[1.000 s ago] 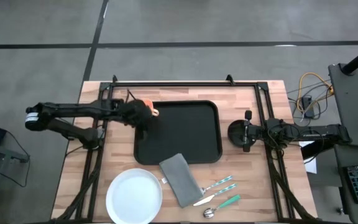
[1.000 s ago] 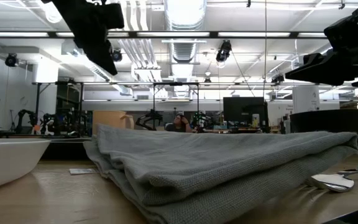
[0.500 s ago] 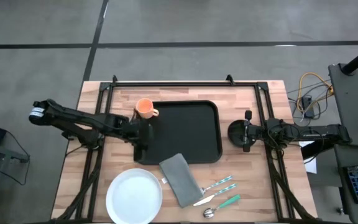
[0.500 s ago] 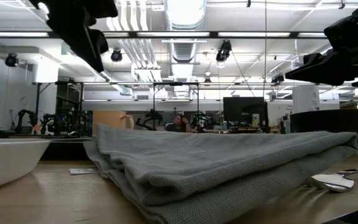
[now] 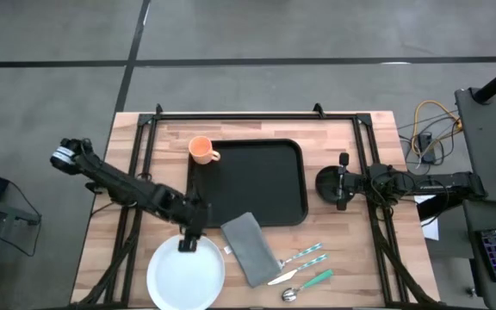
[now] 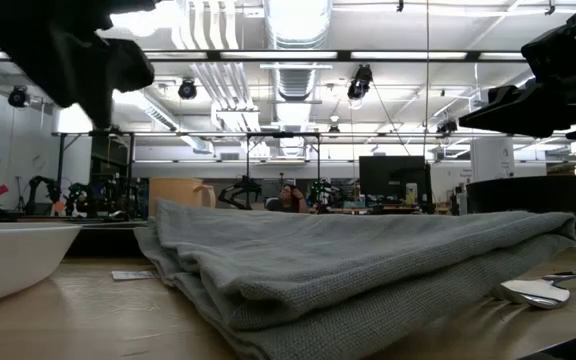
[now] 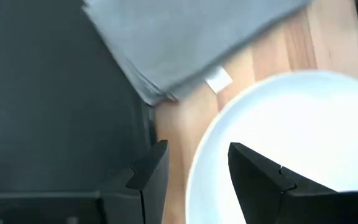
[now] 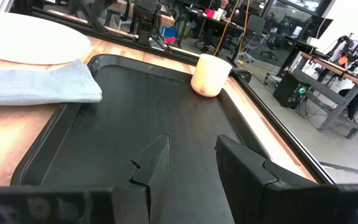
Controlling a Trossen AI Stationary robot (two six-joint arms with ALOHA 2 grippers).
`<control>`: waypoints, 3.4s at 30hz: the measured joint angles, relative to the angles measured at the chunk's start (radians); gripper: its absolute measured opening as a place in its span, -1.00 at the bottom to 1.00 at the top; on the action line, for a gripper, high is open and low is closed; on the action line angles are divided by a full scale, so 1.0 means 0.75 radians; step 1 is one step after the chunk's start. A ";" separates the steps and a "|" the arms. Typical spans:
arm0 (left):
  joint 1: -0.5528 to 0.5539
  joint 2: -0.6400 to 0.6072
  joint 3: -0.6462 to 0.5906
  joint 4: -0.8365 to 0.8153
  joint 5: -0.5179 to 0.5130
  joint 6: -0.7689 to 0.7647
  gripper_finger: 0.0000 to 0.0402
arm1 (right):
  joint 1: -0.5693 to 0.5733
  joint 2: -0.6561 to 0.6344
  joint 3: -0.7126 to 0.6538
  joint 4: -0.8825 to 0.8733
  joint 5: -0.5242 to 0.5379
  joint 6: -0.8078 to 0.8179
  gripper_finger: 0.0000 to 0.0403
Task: Set up tray
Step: Put the white plate on the black tray
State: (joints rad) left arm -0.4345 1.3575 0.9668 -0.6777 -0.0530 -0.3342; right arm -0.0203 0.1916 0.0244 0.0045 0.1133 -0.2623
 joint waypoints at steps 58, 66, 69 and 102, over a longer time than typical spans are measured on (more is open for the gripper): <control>-0.034 0.495 0.109 0.130 0.155 0.305 -0.96 | 0.000 0.000 0.000 0.000 0.000 0.000 -0.39; -0.033 0.495 0.109 0.152 0.196 0.315 -0.99 | 0.000 0.000 0.000 0.000 0.000 0.000 -0.39; -0.033 0.495 0.109 0.152 0.232 0.355 -0.99 | 0.000 0.000 0.000 0.000 0.000 0.000 -0.39; 0.222 0.471 0.507 -0.204 0.577 0.968 -1.00 | 0.000 0.000 0.000 0.000 0.000 0.000 -0.39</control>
State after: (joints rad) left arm -0.2681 1.7111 1.3473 -0.8303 0.3796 0.3917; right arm -0.0200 0.1916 0.0242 0.0042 0.1131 -0.2623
